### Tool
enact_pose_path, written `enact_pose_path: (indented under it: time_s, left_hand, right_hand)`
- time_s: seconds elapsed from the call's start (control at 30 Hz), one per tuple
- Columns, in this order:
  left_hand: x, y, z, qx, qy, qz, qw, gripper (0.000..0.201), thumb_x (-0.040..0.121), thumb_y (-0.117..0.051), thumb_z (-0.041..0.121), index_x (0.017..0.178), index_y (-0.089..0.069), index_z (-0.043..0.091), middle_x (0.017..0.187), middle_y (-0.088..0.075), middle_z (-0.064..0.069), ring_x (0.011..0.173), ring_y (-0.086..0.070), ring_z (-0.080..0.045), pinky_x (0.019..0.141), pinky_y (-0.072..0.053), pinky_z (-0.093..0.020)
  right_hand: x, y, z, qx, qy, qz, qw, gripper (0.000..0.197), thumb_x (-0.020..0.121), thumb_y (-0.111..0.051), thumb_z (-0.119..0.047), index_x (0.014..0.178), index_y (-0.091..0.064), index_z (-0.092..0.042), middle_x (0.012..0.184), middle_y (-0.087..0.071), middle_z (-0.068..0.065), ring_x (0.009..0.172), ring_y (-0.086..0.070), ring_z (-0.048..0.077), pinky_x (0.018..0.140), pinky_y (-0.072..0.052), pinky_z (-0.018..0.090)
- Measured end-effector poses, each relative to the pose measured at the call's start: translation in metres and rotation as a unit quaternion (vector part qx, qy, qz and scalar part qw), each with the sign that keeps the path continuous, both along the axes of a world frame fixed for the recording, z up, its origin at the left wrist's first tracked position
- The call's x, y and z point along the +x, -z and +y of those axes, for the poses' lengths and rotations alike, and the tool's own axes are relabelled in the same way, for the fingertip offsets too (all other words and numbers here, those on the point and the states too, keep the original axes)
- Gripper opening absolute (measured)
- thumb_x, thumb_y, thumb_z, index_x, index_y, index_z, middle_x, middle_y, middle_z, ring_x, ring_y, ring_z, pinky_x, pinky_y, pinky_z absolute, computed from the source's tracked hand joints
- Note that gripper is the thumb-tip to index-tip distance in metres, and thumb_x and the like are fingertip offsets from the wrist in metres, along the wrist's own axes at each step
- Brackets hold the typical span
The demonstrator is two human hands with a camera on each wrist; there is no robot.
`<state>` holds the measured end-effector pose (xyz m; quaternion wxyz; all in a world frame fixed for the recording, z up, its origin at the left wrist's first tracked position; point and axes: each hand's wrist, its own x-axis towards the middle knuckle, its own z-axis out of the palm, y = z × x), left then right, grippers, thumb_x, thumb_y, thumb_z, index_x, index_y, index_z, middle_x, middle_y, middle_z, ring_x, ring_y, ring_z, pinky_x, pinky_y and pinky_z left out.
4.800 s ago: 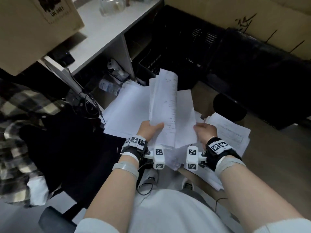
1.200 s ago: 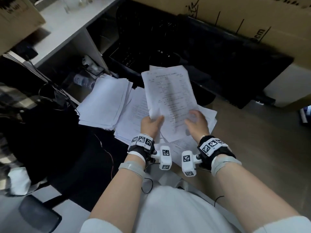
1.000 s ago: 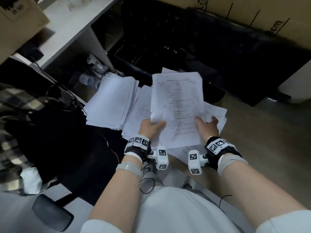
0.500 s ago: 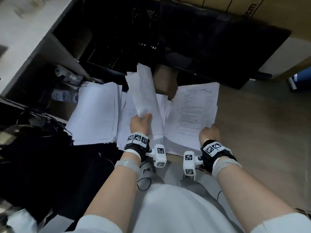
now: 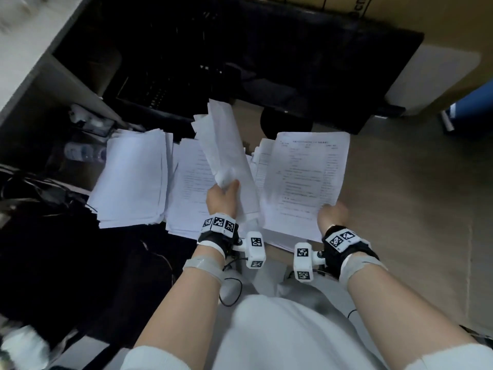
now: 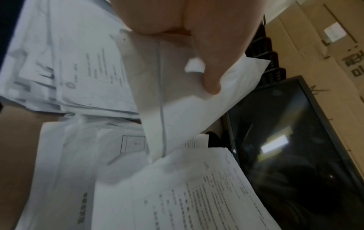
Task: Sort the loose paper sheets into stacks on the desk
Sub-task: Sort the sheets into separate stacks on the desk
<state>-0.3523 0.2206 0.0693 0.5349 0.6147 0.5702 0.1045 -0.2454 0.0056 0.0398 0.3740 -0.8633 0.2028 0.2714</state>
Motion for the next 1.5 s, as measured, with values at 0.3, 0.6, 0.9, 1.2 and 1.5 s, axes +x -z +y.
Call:
enact_pose_path:
  time_s: [0.3, 0.6, 0.9, 1.2, 1.5]
  left_hand:
    - [-0.057, -0.007, 0.056, 0.005, -0.13, -0.045, 0.99, 0.022, 0.082, -0.069, 0.027, 0.099, -0.069, 0.013, 0.09, -0.071, -0.006, 0.083, -0.066, -0.024, 0.076, -0.057, -0.035]
    - [-0.082, 0.014, 0.138, -0.053, -0.124, -0.062, 0.989, 0.022, 0.063, -0.087, 0.015, 0.076, -0.075, 0.003, 0.073, -0.072, -0.007, 0.063, -0.067, -0.023, 0.062, -0.057, -0.032]
    - [-0.058, 0.017, 0.156, -0.006, 0.029, 0.006, 1.0, 0.054, 0.1, -0.042, 0.057, 0.065, -0.054, 0.016, 0.06, -0.052, 0.004, 0.058, -0.047, -0.014, 0.059, -0.036, -0.028]
    - [-0.054, 0.002, 0.122, 0.007, 0.051, 0.001, 0.999, 0.053, 0.098, -0.053, 0.05, 0.062, -0.052, 0.011, 0.058, -0.052, 0.0, 0.055, -0.048, -0.014, 0.054, -0.034, -0.028]
    - [-0.064, -0.004, 0.046, 0.023, 0.021, -0.004, 1.0, 0.057, 0.082, -0.067, 0.063, 0.054, -0.053, 0.015, 0.05, -0.054, 0.002, 0.05, -0.048, -0.015, 0.053, -0.039, -0.03]
  right_hand:
    - [-0.022, 0.013, 0.107, 0.081, -0.132, 0.042, 0.987, 0.035, 0.099, -0.041, -0.01, 0.129, -0.058, -0.004, 0.133, -0.059, 0.016, 0.119, -0.056, 0.036, 0.097, -0.041, 0.031]
    - [-0.056, 0.042, 0.212, 0.117, -0.167, 0.134, 0.97, 0.042, 0.082, -0.058, -0.017, 0.121, -0.054, -0.002, 0.117, -0.064, 0.013, 0.103, -0.062, 0.029, 0.084, -0.05, 0.032]
    - [-0.045, 0.009, 0.241, 0.175, -0.184, 0.078, 0.964, 0.069, 0.091, -0.068, -0.032, 0.151, -0.035, -0.021, 0.153, -0.038, 0.004, 0.135, -0.043, 0.02, 0.107, -0.038, 0.036]
    - [-0.044, -0.024, 0.209, 0.32, -0.223, 0.124, 0.912, 0.07, 0.083, -0.066, -0.061, 0.143, -0.047, -0.032, 0.136, -0.054, -0.015, 0.114, -0.056, 0.001, 0.1, -0.047, 0.029]
    - [-0.051, -0.038, 0.148, 0.36, -0.304, 0.11, 0.875, 0.063, 0.08, -0.08, -0.03, 0.136, -0.052, -0.035, 0.131, -0.061, -0.009, 0.122, -0.056, 0.004, 0.096, -0.048, 0.023]
